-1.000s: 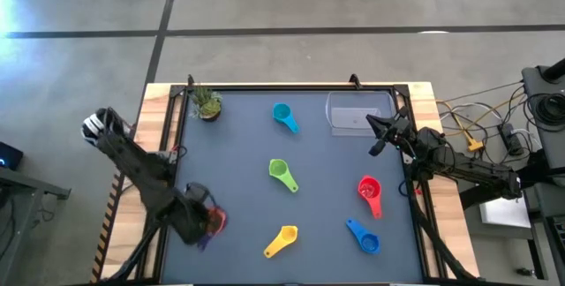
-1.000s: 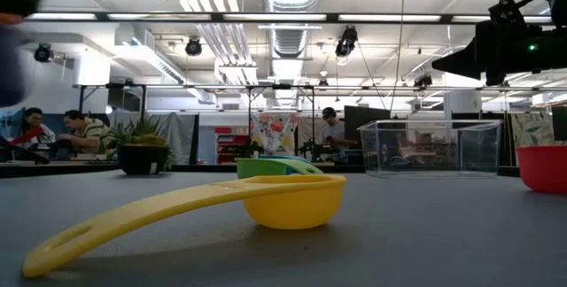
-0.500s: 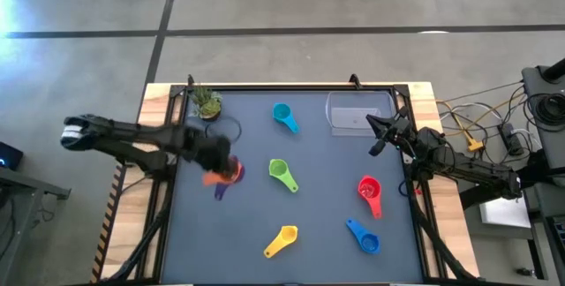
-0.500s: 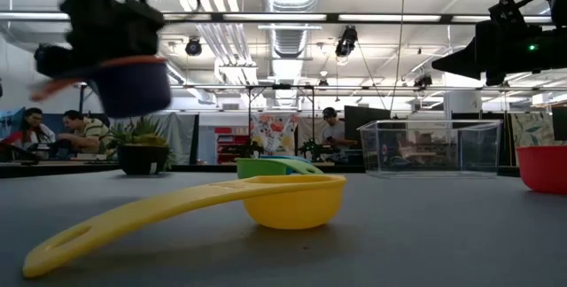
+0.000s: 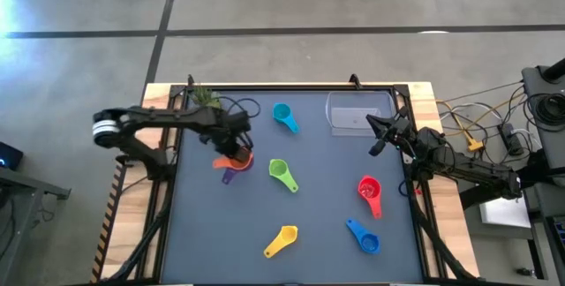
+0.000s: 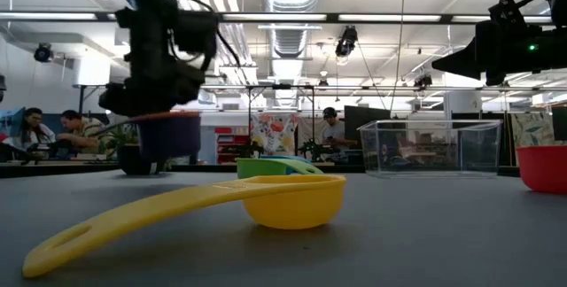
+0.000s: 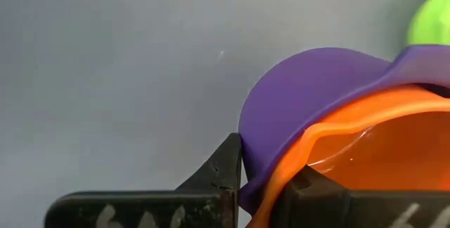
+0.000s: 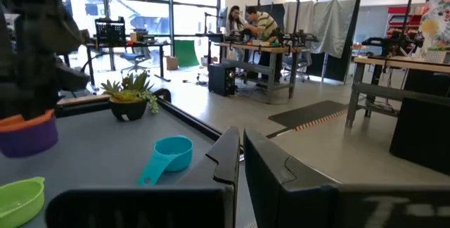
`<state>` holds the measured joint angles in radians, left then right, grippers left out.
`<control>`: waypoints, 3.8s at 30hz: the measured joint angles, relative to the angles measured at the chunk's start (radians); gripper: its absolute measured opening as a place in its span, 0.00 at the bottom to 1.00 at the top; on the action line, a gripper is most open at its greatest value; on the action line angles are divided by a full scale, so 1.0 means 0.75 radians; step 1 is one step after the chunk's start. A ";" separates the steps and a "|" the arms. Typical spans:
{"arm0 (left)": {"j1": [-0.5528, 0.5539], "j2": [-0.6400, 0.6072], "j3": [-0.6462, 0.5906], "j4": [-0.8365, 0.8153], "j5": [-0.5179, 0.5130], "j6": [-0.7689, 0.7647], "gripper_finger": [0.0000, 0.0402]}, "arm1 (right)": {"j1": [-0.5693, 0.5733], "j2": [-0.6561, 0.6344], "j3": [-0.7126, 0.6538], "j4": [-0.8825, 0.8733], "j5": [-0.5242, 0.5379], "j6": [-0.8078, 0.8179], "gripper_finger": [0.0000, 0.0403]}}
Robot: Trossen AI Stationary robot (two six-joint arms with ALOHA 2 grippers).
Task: Nest measuring cups in basket
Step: Move the nested measuring cups to the middle left of the table, then stack the red measuring cup on top of the orange measuring cup
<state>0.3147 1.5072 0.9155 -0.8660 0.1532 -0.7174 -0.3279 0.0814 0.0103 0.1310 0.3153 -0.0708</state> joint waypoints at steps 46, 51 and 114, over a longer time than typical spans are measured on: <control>-0.826 -0.400 -0.049 0.696 -1.092 0.033 0.38 | 0.000 0.000 0.000 0.000 0.000 0.000 0.03; -0.983 -0.340 -0.275 1.518 -1.315 0.500 0.34 | 0.000 0.000 0.000 0.000 0.000 0.000 0.03; -1.048 -0.226 -0.553 2.249 -1.168 0.840 0.23 | 0.315 0.846 1.146 -1.673 -0.392 1.014 0.03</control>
<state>-0.4709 1.3376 0.5007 0.8204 -0.7231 -0.0876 -0.0914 0.7160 0.8696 -1.1240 0.0212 0.6898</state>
